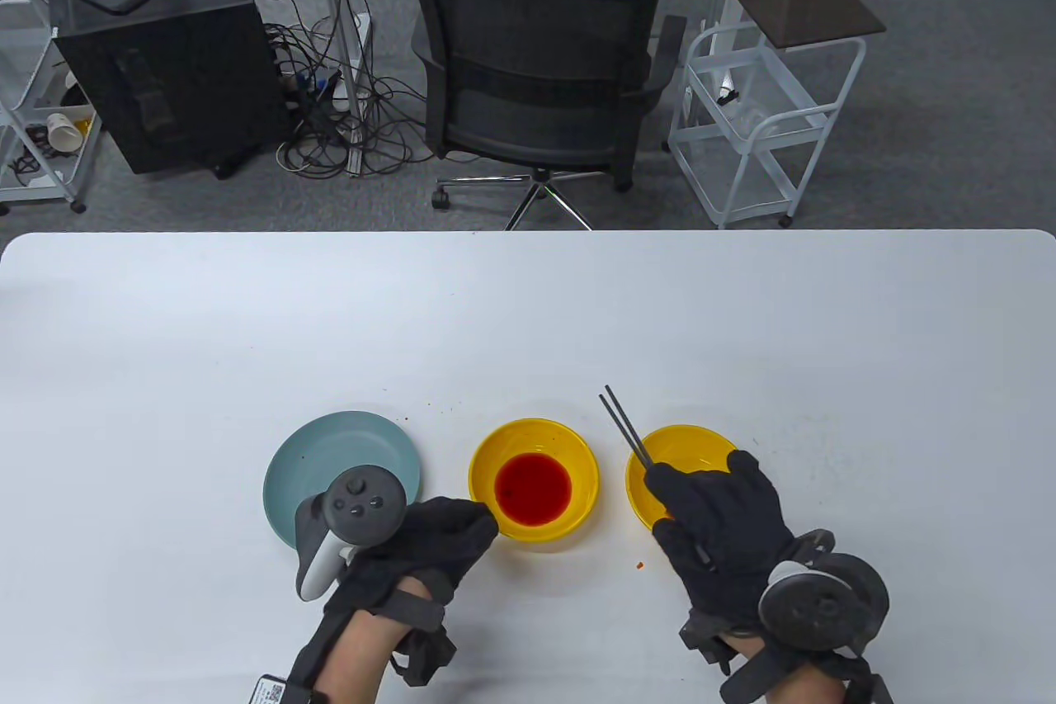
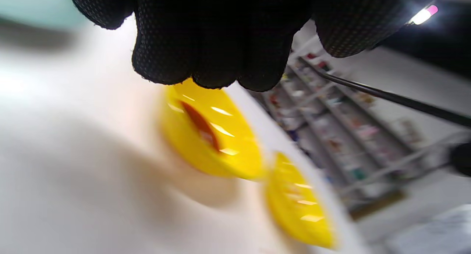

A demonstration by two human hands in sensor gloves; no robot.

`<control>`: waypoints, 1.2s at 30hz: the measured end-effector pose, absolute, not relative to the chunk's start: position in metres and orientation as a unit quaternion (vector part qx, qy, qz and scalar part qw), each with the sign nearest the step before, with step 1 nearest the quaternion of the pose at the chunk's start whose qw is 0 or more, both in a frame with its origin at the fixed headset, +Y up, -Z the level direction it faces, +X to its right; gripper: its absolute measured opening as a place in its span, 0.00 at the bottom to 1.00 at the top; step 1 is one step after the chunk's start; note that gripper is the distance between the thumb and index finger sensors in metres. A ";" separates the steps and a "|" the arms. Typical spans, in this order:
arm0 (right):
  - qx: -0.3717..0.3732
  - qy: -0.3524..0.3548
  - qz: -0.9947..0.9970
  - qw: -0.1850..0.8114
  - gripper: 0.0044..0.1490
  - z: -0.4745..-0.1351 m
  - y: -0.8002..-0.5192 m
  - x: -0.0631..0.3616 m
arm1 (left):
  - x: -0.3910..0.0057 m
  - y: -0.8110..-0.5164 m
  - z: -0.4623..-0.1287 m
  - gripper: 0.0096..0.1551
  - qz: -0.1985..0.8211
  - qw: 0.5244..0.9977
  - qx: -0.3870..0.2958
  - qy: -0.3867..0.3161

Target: Dip chopsticks into soy sauce and dot onto dumpling

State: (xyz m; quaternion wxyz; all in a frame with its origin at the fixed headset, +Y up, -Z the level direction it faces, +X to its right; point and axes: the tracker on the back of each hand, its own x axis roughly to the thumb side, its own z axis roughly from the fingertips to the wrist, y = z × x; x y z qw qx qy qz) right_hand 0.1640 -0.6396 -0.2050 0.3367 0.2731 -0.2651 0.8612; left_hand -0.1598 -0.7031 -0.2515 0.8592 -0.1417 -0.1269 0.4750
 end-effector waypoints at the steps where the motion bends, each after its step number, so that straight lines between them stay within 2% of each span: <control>1: 0.291 -0.265 0.860 0.324 0.36 -0.201 -0.641 0.153 | -0.150 -0.702 -0.247 0.34 0.514 0.829 -0.158 -0.155; 3: 0.316 -0.260 0.862 0.299 0.37 -0.196 -0.644 0.136 | -0.132 -0.703 -0.241 0.36 0.559 0.780 -0.205 -0.194; 8: 0.361 -0.249 0.857 0.270 0.38 -0.187 -0.654 0.105 | -0.108 -0.716 -0.230 0.40 0.643 0.686 -0.263 -0.216; 10: 0.370 -0.242 0.857 0.265 0.38 -0.184 -0.659 0.094 | -0.104 -0.723 -0.228 0.38 0.687 0.633 -0.293 -0.204; 13: 0.369 -0.242 0.858 0.263 0.41 -0.183 -0.664 0.085 | -0.105 -0.730 -0.230 0.36 0.725 0.576 -0.328 -0.186; 16: 0.364 -0.226 0.864 0.263 0.46 -0.182 -0.668 0.077 | -0.107 -0.735 -0.231 0.34 0.753 0.550 -0.322 -0.165; 21: 0.373 -0.206 0.868 0.255 0.52 -0.181 -0.675 0.069 | -0.110 -0.735 -0.233 0.31 0.767 0.544 -0.298 -0.162; 29: 0.369 -0.175 0.887 0.218 0.58 -0.182 -0.676 0.073 | -0.126 -0.731 -0.243 0.31 0.758 0.580 -0.259 -0.145; 34: 0.342 -0.166 0.896 0.228 0.59 -0.188 -0.670 0.089 | -0.176 -0.722 -0.261 0.31 0.744 0.635 -0.183 -0.100; 36: 0.324 -0.159 0.897 0.257 0.58 -0.194 -0.668 0.099 | -0.205 -0.714 -0.265 0.31 0.696 0.700 -0.145 -0.065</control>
